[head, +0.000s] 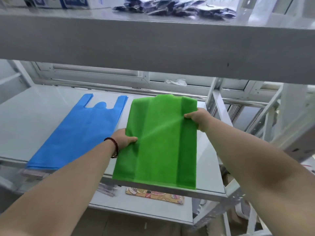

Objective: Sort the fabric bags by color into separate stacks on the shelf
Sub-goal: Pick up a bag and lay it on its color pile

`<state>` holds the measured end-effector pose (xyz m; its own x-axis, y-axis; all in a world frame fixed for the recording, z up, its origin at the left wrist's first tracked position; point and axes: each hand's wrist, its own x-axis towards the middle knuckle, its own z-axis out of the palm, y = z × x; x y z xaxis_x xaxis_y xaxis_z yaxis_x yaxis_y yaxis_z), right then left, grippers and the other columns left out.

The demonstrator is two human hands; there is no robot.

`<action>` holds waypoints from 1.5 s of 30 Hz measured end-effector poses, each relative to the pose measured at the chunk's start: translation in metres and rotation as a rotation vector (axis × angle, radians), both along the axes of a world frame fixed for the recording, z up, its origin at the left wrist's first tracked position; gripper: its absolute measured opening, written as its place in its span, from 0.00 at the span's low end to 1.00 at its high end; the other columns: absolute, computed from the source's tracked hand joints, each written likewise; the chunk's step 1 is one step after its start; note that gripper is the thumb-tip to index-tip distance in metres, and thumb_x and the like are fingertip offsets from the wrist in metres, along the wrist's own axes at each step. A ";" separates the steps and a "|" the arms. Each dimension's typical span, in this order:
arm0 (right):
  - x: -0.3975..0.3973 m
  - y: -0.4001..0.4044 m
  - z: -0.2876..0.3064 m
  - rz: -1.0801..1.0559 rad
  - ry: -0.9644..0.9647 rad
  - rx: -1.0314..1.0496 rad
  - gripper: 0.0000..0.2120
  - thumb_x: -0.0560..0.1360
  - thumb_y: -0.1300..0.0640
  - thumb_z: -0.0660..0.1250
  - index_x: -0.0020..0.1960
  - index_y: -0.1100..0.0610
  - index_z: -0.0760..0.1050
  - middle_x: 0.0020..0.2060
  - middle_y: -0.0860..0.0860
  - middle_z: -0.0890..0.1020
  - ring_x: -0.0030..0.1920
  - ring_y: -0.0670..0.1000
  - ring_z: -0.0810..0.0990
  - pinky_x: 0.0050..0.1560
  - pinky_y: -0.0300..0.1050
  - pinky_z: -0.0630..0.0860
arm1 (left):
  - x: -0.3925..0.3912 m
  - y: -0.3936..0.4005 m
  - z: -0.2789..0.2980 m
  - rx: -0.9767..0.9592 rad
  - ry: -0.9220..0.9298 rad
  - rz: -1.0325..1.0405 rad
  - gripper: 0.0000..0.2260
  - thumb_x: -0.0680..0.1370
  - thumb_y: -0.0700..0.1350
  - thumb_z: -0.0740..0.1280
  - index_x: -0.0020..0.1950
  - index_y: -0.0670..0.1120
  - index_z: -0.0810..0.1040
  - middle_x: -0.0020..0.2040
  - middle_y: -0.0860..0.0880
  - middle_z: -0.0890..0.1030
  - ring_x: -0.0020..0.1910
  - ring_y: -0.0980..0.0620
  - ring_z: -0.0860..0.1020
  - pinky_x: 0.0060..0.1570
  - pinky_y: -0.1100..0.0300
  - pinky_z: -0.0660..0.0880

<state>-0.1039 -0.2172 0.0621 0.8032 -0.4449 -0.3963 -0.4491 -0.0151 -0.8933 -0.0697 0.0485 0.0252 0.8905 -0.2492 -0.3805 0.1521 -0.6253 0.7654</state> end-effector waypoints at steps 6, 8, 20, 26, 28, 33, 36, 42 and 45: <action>-0.027 0.028 0.022 -0.018 -0.069 0.010 0.05 0.75 0.67 0.65 0.50 0.61 0.73 0.53 0.59 0.79 0.53 0.59 0.79 0.57 0.57 0.76 | -0.004 0.034 0.004 -0.019 -0.054 -0.051 0.19 0.74 0.43 0.70 0.63 0.40 0.73 0.59 0.41 0.79 0.57 0.41 0.78 0.59 0.46 0.74; -0.041 0.040 0.026 -0.034 -0.082 0.018 0.04 0.74 0.66 0.66 0.46 0.60 0.73 0.53 0.59 0.80 0.55 0.60 0.79 0.59 0.58 0.76 | -0.008 0.049 0.006 -0.028 -0.063 -0.085 0.20 0.74 0.44 0.70 0.63 0.39 0.73 0.59 0.40 0.79 0.57 0.40 0.78 0.59 0.45 0.74; -0.155 0.130 0.031 -0.201 -0.174 0.021 0.12 0.74 0.65 0.67 0.57 0.60 0.74 0.49 0.56 0.81 0.50 0.56 0.81 0.54 0.53 0.78 | -0.065 0.128 0.023 -0.134 -0.082 -0.293 0.15 0.75 0.41 0.68 0.61 0.40 0.75 0.55 0.41 0.80 0.52 0.42 0.79 0.57 0.47 0.75; -0.228 0.143 0.044 -0.340 -0.206 -0.029 0.12 0.73 0.64 0.68 0.56 0.63 0.74 0.45 0.56 0.81 0.45 0.55 0.81 0.46 0.49 0.80 | -0.097 0.118 0.031 -0.188 0.013 -0.384 0.13 0.76 0.42 0.68 0.58 0.37 0.77 0.46 0.42 0.81 0.40 0.46 0.80 0.50 0.51 0.77; -0.255 0.142 0.049 -0.379 -0.197 -0.057 0.15 0.74 0.63 0.68 0.59 0.64 0.72 0.47 0.56 0.81 0.47 0.56 0.80 0.48 0.50 0.79 | -0.108 0.106 0.032 -0.215 0.046 -0.424 0.13 0.75 0.41 0.68 0.58 0.36 0.77 0.44 0.43 0.81 0.39 0.47 0.79 0.50 0.51 0.77; -0.333 0.127 0.070 -0.557 -0.217 -0.111 0.13 0.74 0.64 0.67 0.58 0.63 0.73 0.50 0.58 0.80 0.53 0.60 0.79 0.57 0.56 0.77 | -0.151 0.053 0.041 -0.298 0.117 -0.553 0.13 0.75 0.40 0.69 0.58 0.36 0.77 0.39 0.46 0.80 0.36 0.49 0.79 0.48 0.52 0.77; -0.377 0.112 0.078 -0.661 -0.233 -0.135 0.15 0.73 0.65 0.68 0.59 0.67 0.73 0.47 0.59 0.81 0.49 0.59 0.81 0.48 0.51 0.81 | -0.182 0.021 0.044 -0.322 0.126 -0.646 0.14 0.75 0.40 0.69 0.58 0.36 0.77 0.39 0.46 0.80 0.35 0.49 0.79 0.48 0.53 0.77; -0.450 0.078 0.084 -0.769 -0.283 -0.107 0.07 0.74 0.67 0.66 0.52 0.63 0.74 0.50 0.61 0.81 0.46 0.58 0.81 0.51 0.54 0.81 | -0.236 -0.044 0.049 -0.319 0.129 -0.765 0.13 0.75 0.40 0.69 0.57 0.36 0.78 0.42 0.44 0.81 0.35 0.50 0.79 0.48 0.54 0.77; -0.482 0.055 0.082 -0.835 -0.298 -0.118 0.14 0.73 0.69 0.66 0.58 0.65 0.73 0.46 0.60 0.81 0.38 0.54 0.83 0.42 0.49 0.83 | -0.260 -0.079 0.052 -0.280 0.103 -0.831 0.14 0.75 0.42 0.69 0.58 0.38 0.77 0.40 0.47 0.80 0.35 0.52 0.79 0.44 0.56 0.77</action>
<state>-0.5862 -0.1623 0.1442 0.2614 -0.9554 -0.1376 -0.1049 0.1136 -0.9880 -0.3301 -0.0310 0.0772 0.3441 -0.8971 -0.2772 -0.1916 -0.3560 0.9146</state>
